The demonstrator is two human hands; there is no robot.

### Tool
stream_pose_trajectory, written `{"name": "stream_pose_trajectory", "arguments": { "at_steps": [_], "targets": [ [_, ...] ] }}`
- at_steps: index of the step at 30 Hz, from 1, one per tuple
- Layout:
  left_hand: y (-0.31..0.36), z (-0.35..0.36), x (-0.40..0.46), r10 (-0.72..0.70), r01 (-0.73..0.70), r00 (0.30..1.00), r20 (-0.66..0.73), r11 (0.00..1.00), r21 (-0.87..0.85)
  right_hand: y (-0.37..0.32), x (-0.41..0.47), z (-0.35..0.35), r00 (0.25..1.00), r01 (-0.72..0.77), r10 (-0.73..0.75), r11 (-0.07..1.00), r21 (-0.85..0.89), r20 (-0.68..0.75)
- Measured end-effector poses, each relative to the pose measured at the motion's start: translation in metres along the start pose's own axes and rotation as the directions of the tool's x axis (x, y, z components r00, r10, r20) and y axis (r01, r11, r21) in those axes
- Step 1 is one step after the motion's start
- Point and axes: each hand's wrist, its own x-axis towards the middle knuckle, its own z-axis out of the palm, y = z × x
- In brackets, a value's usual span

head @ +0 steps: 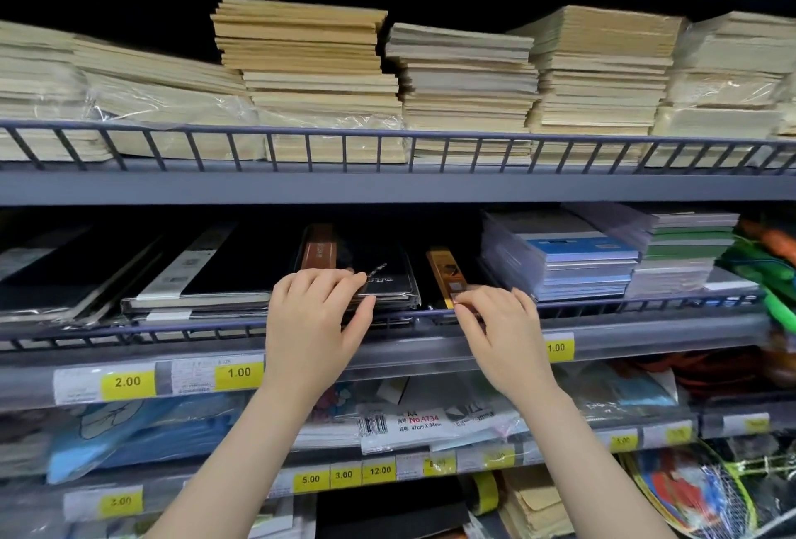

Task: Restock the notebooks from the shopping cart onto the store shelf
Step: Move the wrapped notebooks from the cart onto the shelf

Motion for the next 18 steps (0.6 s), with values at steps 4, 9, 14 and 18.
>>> {"name": "stream_pose_trajectory", "arguments": {
  "at_steps": [4, 9, 14, 18],
  "targets": [
    [0.0, 0.001, 0.002, -0.01, 0.01, 1.0, 0.015, 1.0, -0.01, 0.005, 0.006, -0.001, 0.995, -0.097, 0.098, 0.976, -0.195, -0.008],
    [-0.001, 0.001, 0.002, -0.031, 0.031, 0.999, 0.038, 0.999, -0.021, 0.002, 0.0, 0.003, 0.989, -0.147, 0.149, 0.95, -0.275, -0.013],
    [0.005, -0.013, 0.01, -0.057, 0.063, 0.984, 0.171, 0.998, -0.031, -0.005, 0.001, -0.008, 0.974, -0.165, 0.198, 0.954, -0.25, 0.112],
    [0.005, -0.031, 0.021, -0.047, 0.039, 0.907, 0.419, 0.999, 0.027, -0.016, -0.001, -0.03, 0.933, -0.138, 0.213, 0.956, -0.26, 0.289]
  ]
}}
